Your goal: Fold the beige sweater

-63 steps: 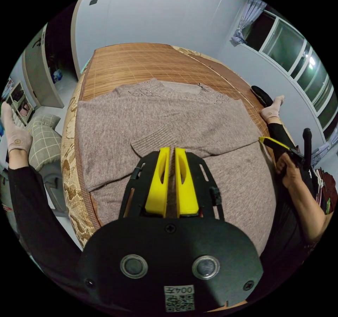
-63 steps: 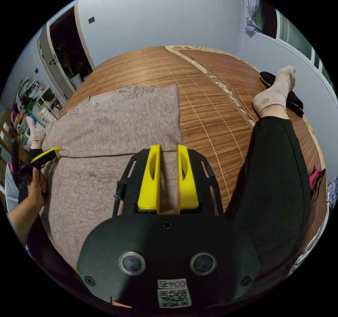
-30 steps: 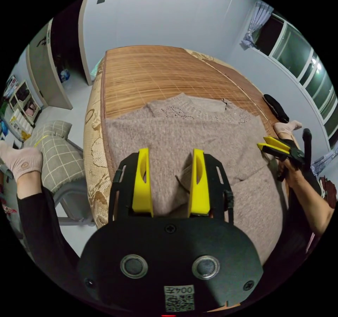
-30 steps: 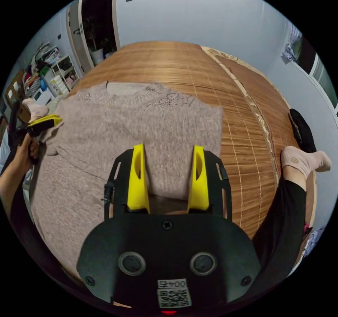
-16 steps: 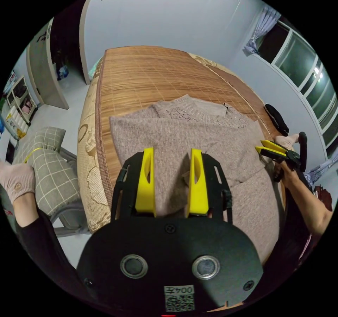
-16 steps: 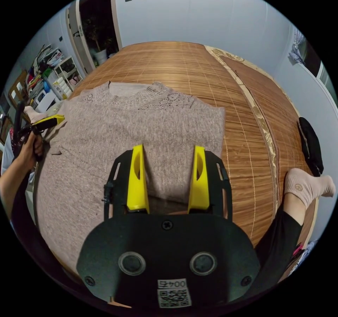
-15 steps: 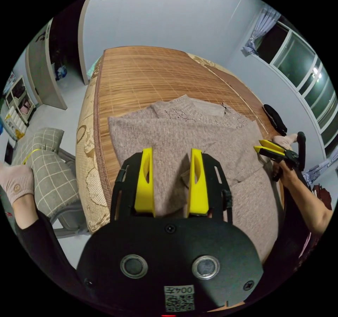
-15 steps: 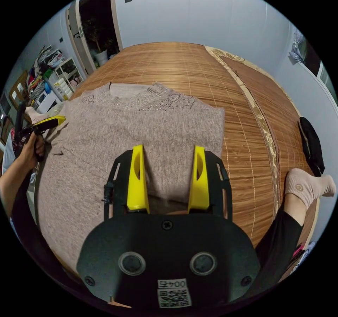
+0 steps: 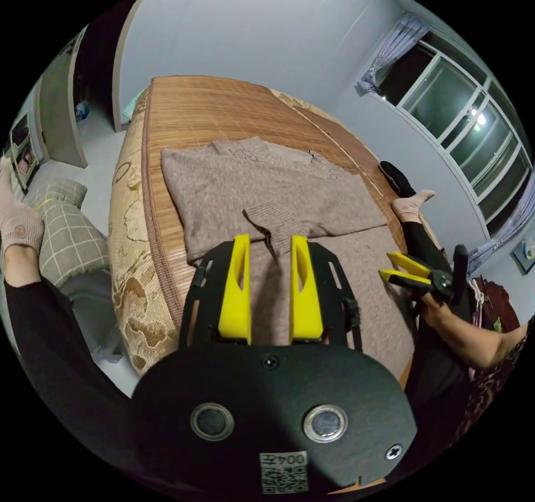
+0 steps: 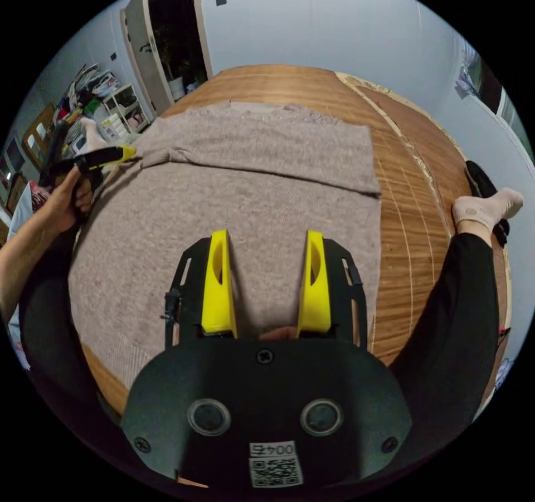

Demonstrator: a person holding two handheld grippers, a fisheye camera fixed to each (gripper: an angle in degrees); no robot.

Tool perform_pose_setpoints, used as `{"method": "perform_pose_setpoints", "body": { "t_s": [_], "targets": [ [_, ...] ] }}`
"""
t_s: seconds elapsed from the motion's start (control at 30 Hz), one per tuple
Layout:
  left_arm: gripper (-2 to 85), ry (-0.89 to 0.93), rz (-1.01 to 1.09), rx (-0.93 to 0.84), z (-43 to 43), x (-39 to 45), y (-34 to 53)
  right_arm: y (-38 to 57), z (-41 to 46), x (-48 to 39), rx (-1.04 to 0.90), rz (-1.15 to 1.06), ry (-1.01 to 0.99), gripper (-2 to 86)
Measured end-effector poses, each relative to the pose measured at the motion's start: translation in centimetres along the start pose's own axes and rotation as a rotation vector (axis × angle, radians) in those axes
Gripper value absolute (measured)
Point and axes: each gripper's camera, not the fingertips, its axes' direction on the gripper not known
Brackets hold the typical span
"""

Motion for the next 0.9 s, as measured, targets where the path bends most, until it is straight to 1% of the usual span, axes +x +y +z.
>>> {"method": "perform_pose_setpoints", "body": {
  "t_s": [0.07, 0.2, 0.43, 0.6, 0.7, 0.77, 0.9],
  "targets": [
    [9.9, 0.003, -0.003, 0.014, -0.1, -0.2, -0.8, 0.1, 0.8, -0.9, -0.015, -0.049, 0.026, 17.1],
    [9.6, -0.028, 0.015, 0.004, 0.3, -0.3, -2.4, 0.7, 1.6, -0.6, -0.003, -0.040, 0.006, 16.6],
    [7.6, -0.029, -0.003, -0.090, 2.4, -0.9, -4.1, 1.7, 3.1, -0.7, 0.008, -0.050, 0.015, 16.3],
    [6.6, -0.012, -0.018, -0.086, 2.6, -0.7, -4.4, 2.3, 4.0, -0.6, 0.011, -0.050, 0.016, 16.3],
    [4.3, -0.012, -0.005, -0.085, 2.7, 0.1, -4.4, 2.5, 4.6, -0.5, 0.012, -0.049, 0.017, 16.3],
    [2.3, -0.048, 0.042, -0.075, 2.5, 1.5, -4.4, 2.8, 5.0, -0.4, 0.012, -0.049, 0.017, 16.2],
    [1.2, -0.145, 0.139, -0.059, 1.7, 4.2, -4.7, 3.1, 5.6, -0.3, 0.013, -0.049, 0.019, 16.2]
  ]
}}
